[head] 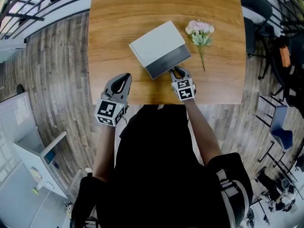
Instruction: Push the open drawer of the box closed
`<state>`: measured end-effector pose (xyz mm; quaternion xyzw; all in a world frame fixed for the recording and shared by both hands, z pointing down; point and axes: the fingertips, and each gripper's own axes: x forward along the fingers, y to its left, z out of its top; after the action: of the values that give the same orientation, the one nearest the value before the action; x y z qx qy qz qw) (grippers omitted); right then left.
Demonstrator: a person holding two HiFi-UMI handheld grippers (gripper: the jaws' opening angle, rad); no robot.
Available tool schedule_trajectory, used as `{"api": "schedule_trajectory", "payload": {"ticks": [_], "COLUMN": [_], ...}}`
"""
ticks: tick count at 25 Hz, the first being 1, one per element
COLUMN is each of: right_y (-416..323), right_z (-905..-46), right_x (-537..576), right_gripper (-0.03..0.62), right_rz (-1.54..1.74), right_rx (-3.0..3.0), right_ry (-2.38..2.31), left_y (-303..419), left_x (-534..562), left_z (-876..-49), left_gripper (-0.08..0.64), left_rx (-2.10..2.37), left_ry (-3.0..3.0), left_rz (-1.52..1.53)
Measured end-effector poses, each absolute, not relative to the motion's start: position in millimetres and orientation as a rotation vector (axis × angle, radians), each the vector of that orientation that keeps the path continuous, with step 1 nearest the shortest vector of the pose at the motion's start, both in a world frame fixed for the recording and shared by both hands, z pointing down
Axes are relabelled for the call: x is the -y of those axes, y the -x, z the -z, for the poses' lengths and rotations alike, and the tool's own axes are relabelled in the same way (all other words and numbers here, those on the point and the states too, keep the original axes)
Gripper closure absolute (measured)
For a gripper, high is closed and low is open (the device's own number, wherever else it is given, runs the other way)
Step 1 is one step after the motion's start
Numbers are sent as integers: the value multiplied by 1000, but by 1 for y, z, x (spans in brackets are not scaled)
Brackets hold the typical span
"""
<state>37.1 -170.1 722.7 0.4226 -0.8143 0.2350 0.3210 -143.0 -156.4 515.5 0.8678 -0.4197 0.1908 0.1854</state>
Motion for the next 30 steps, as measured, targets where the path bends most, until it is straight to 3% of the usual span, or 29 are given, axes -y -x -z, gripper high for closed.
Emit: {"api": "schedule_trajectory", "payload": {"ticks": [30], "right_y": [-28], "right_z": [-726], "right_x": [190], "right_gripper": [509], "right_rz": [-607], "right_rx": [2147], "right_ry": [-1089], "left_y": [149], "left_x": [161], "left_z": [-521], "left_gripper": [535], "left_rx": [1202], "left_ry": [-2429], "left_rz": [-541]}}
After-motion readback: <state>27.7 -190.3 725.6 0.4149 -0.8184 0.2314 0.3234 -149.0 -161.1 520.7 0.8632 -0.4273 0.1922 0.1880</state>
